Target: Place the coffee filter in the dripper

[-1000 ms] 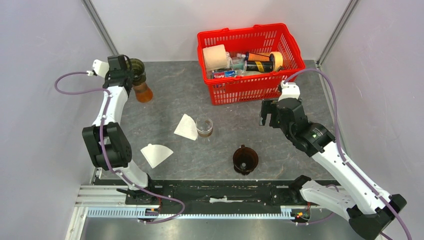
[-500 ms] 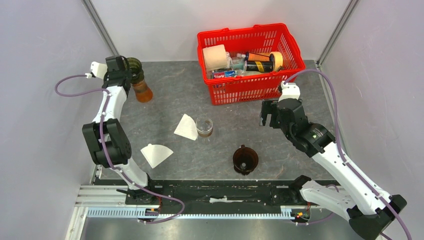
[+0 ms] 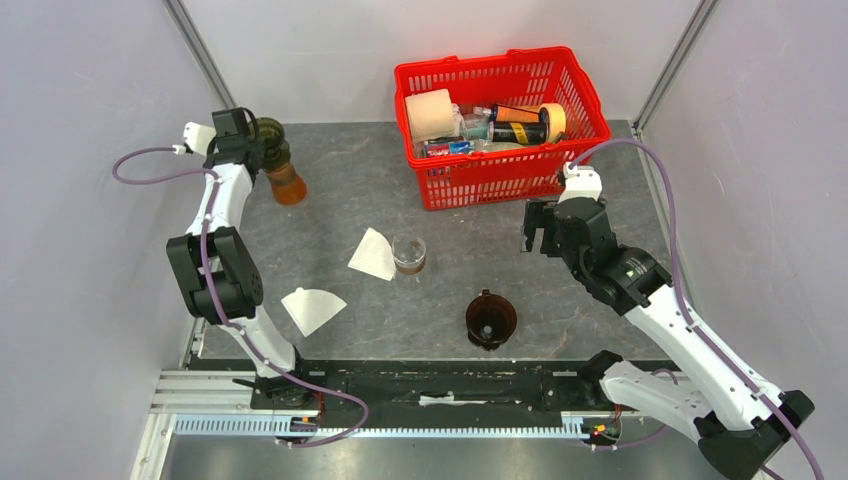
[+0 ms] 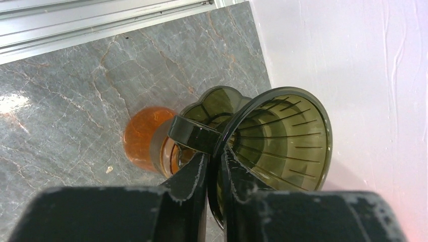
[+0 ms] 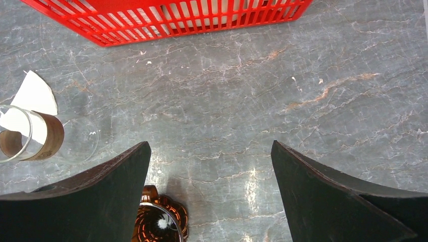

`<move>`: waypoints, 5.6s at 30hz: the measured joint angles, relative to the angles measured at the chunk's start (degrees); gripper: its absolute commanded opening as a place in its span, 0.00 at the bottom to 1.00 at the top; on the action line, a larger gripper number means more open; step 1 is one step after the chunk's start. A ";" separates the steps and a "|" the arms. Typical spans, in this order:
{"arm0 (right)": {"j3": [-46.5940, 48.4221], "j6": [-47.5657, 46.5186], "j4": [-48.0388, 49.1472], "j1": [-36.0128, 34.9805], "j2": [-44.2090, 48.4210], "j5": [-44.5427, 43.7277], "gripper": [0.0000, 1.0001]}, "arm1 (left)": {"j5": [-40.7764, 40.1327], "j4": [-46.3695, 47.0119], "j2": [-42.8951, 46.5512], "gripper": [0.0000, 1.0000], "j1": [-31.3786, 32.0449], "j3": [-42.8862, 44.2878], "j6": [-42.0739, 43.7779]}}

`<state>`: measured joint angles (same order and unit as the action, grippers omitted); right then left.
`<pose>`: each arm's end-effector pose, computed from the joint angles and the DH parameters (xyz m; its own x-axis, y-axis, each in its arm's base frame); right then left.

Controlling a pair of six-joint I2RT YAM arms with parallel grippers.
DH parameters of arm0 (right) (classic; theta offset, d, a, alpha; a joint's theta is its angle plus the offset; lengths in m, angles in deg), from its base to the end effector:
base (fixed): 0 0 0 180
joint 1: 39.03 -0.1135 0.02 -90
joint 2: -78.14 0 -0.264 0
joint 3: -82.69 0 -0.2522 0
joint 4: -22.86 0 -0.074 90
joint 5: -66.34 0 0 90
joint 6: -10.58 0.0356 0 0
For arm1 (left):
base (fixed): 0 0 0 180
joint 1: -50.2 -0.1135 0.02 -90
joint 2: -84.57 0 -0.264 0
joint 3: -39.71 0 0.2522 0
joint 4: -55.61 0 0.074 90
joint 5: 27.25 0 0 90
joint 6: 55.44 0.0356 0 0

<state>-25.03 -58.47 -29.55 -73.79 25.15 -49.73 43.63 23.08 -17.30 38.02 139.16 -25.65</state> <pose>0.1633 0.0943 0.3497 -0.4942 0.0480 -0.8680 -0.0354 0.9965 0.0752 0.4027 0.0989 0.2995 0.1225 -0.8124 -0.5701 -0.7154 0.3258 -0.6181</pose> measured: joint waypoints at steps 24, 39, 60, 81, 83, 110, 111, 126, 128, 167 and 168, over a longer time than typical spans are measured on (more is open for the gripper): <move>-0.74 0.00 -0.04 0.00 0.85 -1.49 0.97 | 1.75 -6.45 -2.45 0.23 -0.02 4.98 0.02; -0.76 0.00 -0.04 0.00 1.44 -1.46 0.97 | 2.82 -8.85 -1.46 0.35 -0.02 4.87 0.02; -0.76 0.02 -0.04 0.00 1.90 -1.49 0.97 | 7.93 -7.28 10.67 0.90 0.00 -2.56 2.97; -1.33 0.70 -0.04 0.00 0.02 -1.01 0.97 | 2.64 -15.91 35.71 0.84 33.03 -36.54 9.33; -1.51 0.68 -0.04 0.00 0.02 -0.94 0.97 | 2.80 -16.06 31.95 0.81 34.75 -36.98 9.75; -1.90 0.37 -0.04 0.00 -1.79 -0.94 0.97 | 1.14 -16.06 0.52 0.66 37.44 -23.17 13.20; -1.90 0.33 -0.04 0.00 -1.95 -0.92 0.97 | 1.16 -16.09 0.31 0.65 37.44 -22.93 13.20; -1.92 0.02 -0.04 0.00 -2.69 -1.09 0.97 | 0.76 -17.22 6.60 0.71 35.89 -23.06 14.75; -1.92 0.02 -0.04 0.00 -2.69 -1.29 0.97 | 0.70 -17.14 6.64 0.71 34.60 -22.77 15.37; -2.91 0.04 -0.04 0.00 -2.21 -4.13 0.99 | 4.68 -13.90 -0.96 0.05 34.14 -21.88 20.74; -2.91 0.02 -0.04 0.00 -2.19 -4.24 0.99 | 4.68 -14.01 -0.96 0.02 34.14 -21.79 20.79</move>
<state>-27.94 -58.45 -29.60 -73.79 22.97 -53.97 48.31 9.07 -18.26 72.16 117.37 -4.86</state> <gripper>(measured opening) 0.992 0.113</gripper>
